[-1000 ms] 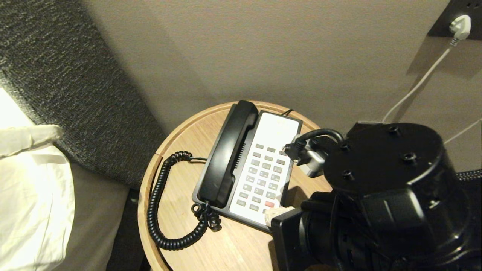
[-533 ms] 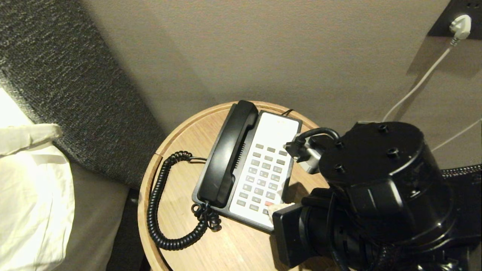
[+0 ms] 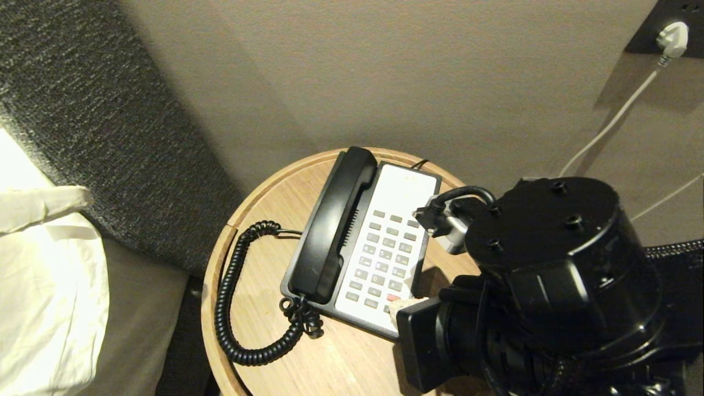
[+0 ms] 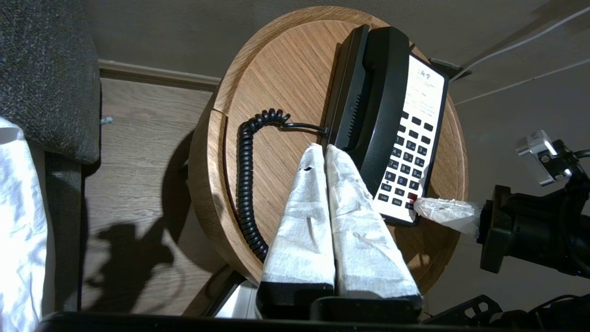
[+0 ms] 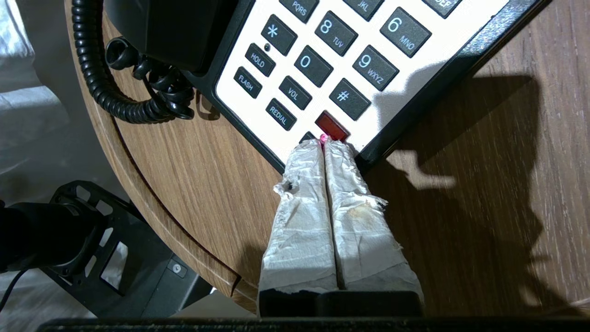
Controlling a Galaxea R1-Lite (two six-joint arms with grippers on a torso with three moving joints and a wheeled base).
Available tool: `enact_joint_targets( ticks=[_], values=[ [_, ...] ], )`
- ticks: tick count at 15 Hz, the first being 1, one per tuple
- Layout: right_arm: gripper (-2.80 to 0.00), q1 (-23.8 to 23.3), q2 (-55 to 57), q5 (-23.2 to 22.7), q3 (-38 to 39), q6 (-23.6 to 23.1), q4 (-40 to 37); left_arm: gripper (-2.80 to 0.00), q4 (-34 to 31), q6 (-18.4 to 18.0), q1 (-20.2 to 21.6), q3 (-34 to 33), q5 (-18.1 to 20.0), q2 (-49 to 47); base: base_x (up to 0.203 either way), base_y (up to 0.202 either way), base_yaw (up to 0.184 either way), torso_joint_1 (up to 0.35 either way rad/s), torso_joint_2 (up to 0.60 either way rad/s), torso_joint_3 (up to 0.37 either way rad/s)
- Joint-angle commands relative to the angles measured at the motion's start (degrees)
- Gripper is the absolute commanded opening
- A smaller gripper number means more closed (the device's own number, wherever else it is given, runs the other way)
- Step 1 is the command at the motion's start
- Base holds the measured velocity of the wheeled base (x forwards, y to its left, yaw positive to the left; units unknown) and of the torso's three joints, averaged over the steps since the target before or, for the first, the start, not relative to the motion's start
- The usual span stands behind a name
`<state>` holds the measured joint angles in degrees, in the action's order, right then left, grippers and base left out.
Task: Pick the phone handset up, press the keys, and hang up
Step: End the call using the dial pad
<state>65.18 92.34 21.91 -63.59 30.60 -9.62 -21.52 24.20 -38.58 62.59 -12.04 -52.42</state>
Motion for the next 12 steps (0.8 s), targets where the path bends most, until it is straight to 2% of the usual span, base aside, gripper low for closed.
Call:
enact_joint_targets(
  ticks=[1,12],
  values=[
    [-2.80,0.0,0.2,0.2,0.1,0.1,0.0,-2.80,-0.1,0.1,0.0,0.0,-0.2,-0.1,0.000,0.000,0.000,0.000,0.00,0.000],
    [-2.80,-0.1,1.3,0.2,0.4,-0.8,0.7,-2.80,-0.2,0.8,0.0,-0.6,-0.1,0.6,0.000,0.000,0.000,0.000,0.00,0.000]
  ],
)
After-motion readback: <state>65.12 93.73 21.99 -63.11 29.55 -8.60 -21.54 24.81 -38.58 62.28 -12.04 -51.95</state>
